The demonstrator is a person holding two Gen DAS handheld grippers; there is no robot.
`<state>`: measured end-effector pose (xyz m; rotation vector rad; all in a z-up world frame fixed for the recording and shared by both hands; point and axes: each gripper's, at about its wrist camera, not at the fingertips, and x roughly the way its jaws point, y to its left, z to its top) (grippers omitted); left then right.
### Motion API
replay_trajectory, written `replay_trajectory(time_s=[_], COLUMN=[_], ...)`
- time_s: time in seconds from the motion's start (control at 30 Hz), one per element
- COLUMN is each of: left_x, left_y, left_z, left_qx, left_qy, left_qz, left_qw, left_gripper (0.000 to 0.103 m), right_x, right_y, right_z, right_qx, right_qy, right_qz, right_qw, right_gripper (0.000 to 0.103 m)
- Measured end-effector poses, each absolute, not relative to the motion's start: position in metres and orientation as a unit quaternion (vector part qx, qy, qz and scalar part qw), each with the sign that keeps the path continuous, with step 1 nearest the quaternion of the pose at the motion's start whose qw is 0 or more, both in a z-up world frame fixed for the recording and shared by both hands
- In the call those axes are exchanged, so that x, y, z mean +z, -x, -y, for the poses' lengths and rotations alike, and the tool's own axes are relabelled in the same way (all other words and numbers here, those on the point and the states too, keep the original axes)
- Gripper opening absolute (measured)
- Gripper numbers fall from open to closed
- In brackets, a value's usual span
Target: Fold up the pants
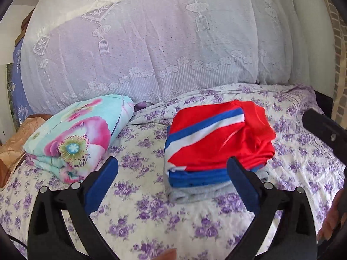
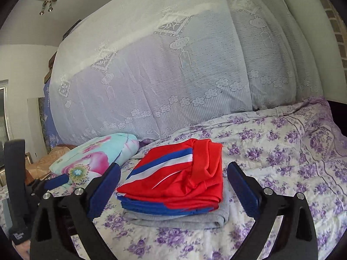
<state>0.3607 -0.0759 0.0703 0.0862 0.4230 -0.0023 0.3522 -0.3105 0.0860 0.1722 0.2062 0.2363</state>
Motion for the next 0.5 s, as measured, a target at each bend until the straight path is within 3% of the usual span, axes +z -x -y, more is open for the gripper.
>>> replay_trajectory(time_s=[0.3,0.5], left_x=[0.099,0.117], left_y=[-0.292,-0.292], left_z=[0.079,0.072], left_qx=[0.012,0.027], left_qy=[-0.028,-0.004], left_qz=[-0.199,-0.18], left_qw=[0.979,0.983], left_gripper=[0.098,0.098], right_x=[0.12,0.139], right_y=[-0.275,-0.277], right_z=[0.307,0.307], right_qx=[0.045,0.043], right_qy=[-0.049,-0.082], right_qz=[-0.102,-0.093], right_qw=[0.993,0.991], right_gripper=[0.099,0.099])
